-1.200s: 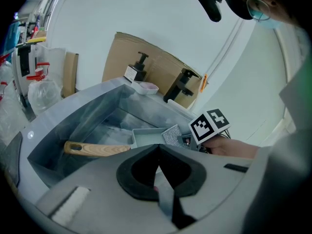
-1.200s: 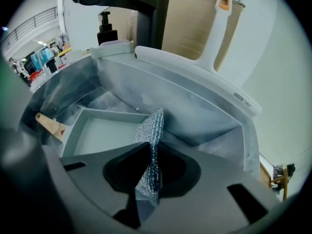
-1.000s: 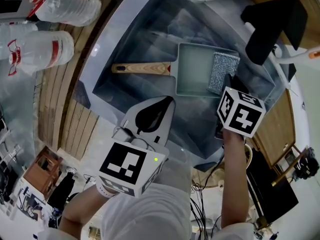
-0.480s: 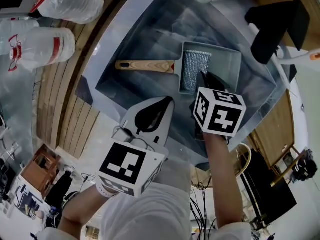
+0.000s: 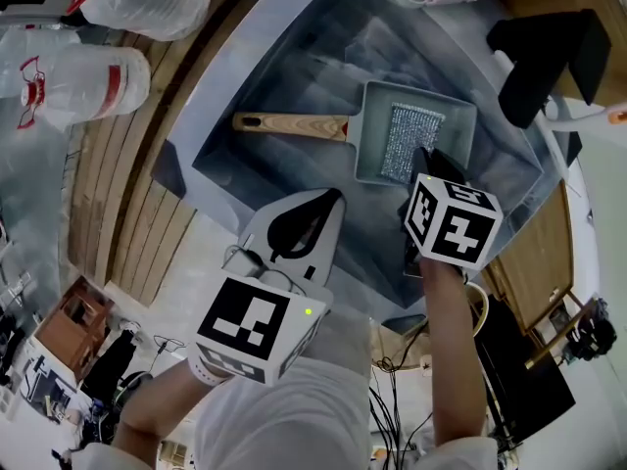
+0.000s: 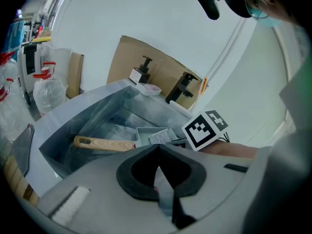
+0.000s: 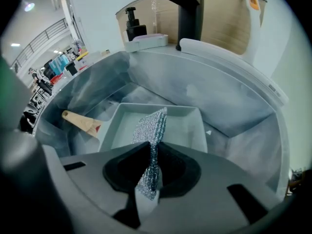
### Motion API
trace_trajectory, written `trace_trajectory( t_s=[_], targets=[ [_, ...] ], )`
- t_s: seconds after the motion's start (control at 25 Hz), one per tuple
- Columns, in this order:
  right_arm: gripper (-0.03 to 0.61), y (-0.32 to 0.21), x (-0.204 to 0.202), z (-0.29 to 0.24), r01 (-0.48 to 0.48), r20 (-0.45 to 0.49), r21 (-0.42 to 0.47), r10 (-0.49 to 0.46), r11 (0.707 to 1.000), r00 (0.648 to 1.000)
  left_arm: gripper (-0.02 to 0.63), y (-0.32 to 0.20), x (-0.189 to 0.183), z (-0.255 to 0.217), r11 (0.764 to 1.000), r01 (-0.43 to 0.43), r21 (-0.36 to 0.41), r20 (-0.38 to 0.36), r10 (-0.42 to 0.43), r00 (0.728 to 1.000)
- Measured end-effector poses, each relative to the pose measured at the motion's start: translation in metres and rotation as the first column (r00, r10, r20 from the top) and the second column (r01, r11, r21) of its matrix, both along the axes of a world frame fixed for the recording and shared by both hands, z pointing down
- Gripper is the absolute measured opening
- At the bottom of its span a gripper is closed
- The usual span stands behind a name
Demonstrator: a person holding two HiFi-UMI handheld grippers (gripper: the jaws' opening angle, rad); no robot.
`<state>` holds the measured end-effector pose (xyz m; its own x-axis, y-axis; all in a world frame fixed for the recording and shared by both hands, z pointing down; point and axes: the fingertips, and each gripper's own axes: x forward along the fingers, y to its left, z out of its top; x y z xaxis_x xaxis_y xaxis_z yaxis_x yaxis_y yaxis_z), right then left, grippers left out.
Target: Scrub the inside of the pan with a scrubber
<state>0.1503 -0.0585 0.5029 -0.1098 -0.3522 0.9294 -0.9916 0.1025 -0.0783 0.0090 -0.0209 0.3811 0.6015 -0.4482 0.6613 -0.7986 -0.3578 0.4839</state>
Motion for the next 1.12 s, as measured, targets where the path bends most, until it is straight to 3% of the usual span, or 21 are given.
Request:
trace_trajectory(
  t_s=[0.28,0.52,1.12],
  targets=[
    [0.044,-0.001,0.042,-0.005,-0.035,-0.088,-0.031,0.032,0.999,0.996,-0.005,0.003,-0.001,-0.001,1.000,0.014,0.003,-0.014,-0.014,1.000],
    [0.044,-0.003,0.056,-0.011,0.001,-0.151,-0.053,-0.009,0.999,0.988,-0.006,0.003,-0.007,-0.003,0.999,0.038,0.014,-0.016,-0.037,0.999],
    [0.048,-0.002,0.087,-0.017,-0.130,-0.243,-0.038,0.117,0.991,0.963,-0.005,0.004,-0.013,-0.010,0.999,0.044,0.031,-0.023,-0.043,0.999]
  ],
)
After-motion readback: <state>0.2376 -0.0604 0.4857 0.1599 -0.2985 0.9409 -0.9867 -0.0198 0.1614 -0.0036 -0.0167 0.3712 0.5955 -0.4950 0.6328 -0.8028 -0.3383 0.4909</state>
